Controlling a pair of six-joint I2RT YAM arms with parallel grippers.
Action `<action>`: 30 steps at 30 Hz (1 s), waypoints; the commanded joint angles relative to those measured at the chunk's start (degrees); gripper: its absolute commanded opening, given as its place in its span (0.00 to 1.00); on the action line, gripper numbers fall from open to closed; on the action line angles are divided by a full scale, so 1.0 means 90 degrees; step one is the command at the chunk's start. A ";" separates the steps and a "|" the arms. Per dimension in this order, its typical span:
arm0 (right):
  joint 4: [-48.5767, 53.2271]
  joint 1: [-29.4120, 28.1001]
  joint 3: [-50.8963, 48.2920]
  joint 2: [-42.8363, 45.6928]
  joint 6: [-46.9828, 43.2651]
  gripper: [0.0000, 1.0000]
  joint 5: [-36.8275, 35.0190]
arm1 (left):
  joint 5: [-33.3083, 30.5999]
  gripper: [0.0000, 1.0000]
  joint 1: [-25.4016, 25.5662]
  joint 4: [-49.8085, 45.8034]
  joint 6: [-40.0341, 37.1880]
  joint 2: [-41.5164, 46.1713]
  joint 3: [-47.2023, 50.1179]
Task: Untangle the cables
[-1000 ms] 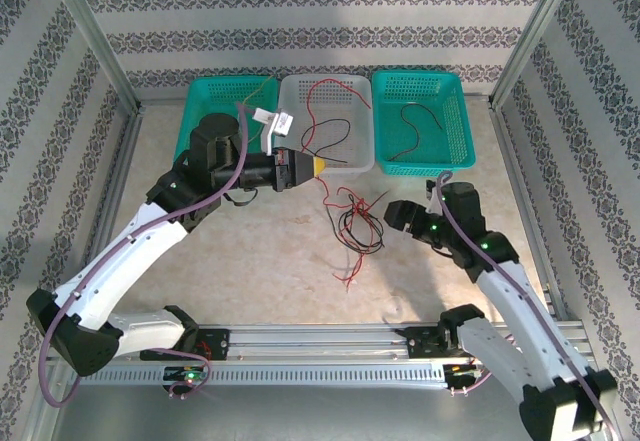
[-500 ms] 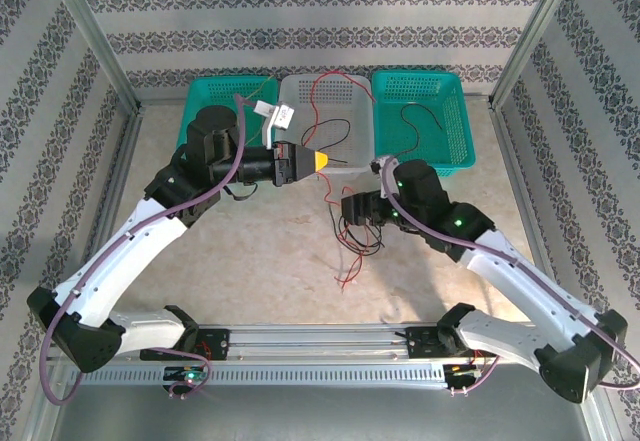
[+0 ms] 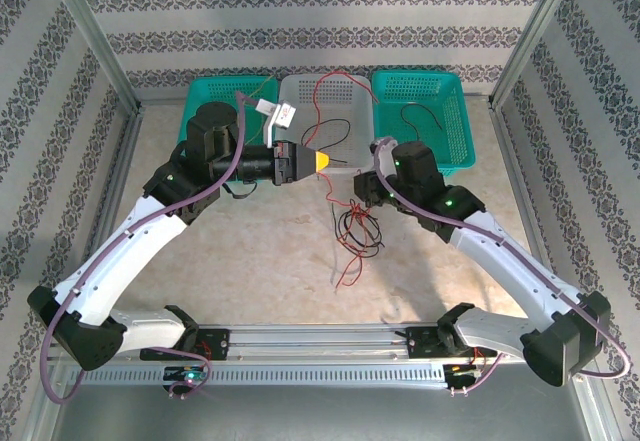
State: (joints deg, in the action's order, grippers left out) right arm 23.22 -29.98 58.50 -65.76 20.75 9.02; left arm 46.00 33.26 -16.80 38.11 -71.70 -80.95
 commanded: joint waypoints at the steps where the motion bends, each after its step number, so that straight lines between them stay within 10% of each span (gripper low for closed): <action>1: -0.0356 0.0555 -0.0476 0.0208 0.0627 0.08 0.0191 | -0.0207 0.00 -0.0112 -0.0351 -0.0230 0.0244 -0.0261; 14: -0.0383 0.2858 -0.2820 0.0860 0.2210 0.00 0.0736 | -0.3270 0.00 -0.1376 -0.3764 -0.1446 0.0817 -0.1725; 21: -0.0096 0.2855 -0.2968 0.0933 0.2100 0.00 0.0862 | -0.2717 0.00 -0.1686 -0.3175 -0.1194 0.0943 -0.1499; 30: 0.1380 0.2711 -0.2034 0.1421 0.1376 0.70 0.0639 | -0.1036 0.00 -0.1675 -0.2365 -0.0713 0.0384 -0.2080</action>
State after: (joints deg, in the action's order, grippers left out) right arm 28.14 -5.74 36.07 -53.76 36.93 18.44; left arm 32.10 18.96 -42.54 30.89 -67.72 -95.88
